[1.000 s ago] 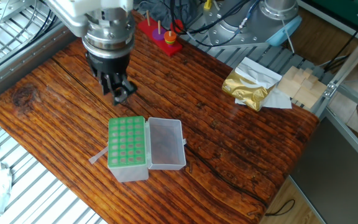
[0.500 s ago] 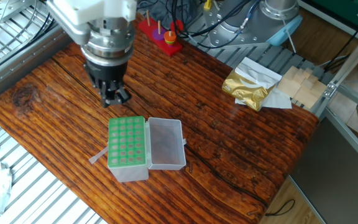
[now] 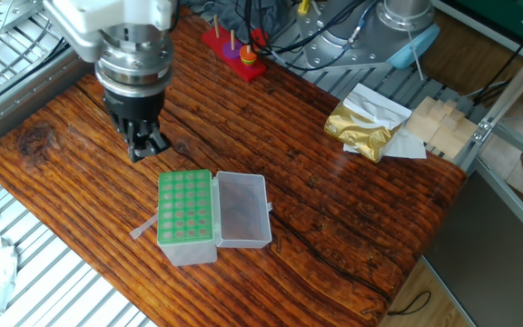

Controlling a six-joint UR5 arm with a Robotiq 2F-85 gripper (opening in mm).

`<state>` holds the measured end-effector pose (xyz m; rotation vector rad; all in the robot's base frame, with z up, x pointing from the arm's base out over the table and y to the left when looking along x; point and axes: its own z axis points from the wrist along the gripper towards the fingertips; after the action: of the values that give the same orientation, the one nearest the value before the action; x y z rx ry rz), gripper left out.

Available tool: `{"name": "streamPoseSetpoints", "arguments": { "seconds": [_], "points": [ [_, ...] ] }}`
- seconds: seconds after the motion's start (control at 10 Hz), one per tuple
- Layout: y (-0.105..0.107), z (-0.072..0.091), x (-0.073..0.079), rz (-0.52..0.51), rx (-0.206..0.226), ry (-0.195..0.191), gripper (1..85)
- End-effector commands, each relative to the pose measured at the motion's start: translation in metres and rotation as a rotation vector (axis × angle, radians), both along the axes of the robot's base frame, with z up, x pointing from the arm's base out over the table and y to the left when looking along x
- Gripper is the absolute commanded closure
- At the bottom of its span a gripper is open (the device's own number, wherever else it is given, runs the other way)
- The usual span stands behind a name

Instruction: Insert a large pipette tip into the holder for large pipette tips

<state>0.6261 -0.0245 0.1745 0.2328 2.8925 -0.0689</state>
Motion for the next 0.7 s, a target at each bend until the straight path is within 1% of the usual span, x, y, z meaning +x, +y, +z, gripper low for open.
{"name": "streamPoseSetpoints", "arguments": {
  "seconds": [0.0, 0.1, 0.2, 0.3, 0.4, 0.5, 0.6],
  "points": [
    [-0.001, -0.004, 0.002, -0.006, 0.021, 0.012, 84.7],
    [-0.005, -0.006, 0.008, 0.013, 0.004, -0.001, 84.7],
    [-0.003, -0.013, 0.013, 0.010, 0.013, 0.001, 84.7],
    [-0.008, -0.021, 0.022, 0.025, -0.017, -0.006, 84.7],
    [-0.008, -0.028, 0.028, 0.030, -0.021, -0.008, 84.7],
    [-0.011, -0.032, 0.031, 0.041, -0.035, -0.010, 84.7],
    [-0.013, -0.032, 0.032, 0.052, -0.045, -0.014, 84.7]
  ]
}}
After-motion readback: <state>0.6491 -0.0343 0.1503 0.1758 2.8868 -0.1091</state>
